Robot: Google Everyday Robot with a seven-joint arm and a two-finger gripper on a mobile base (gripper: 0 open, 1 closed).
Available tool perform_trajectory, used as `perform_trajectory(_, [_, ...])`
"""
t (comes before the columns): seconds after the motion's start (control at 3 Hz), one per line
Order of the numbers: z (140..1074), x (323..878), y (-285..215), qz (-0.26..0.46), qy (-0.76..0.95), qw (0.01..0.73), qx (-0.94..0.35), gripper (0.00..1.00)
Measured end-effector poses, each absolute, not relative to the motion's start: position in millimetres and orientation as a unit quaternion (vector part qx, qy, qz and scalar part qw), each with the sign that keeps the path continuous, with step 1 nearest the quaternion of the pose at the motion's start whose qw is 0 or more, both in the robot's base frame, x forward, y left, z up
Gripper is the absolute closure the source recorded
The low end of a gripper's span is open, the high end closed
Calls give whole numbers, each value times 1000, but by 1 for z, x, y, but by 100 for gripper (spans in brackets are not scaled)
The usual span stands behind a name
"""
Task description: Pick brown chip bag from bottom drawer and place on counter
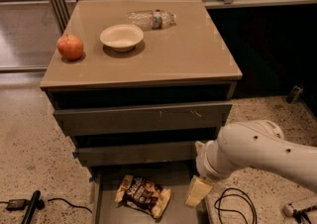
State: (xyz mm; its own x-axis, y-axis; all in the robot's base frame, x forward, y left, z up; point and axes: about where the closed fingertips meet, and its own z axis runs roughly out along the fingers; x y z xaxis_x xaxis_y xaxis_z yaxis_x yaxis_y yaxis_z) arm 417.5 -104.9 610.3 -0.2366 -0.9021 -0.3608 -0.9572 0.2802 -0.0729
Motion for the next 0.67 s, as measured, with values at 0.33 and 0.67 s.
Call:
perform_trajectory(0.33, [582, 425, -114, 98, 784, 219, -573, 0])
perform_trajectory(0.67, [570, 439, -122, 109, 761, 281, -575, 0])
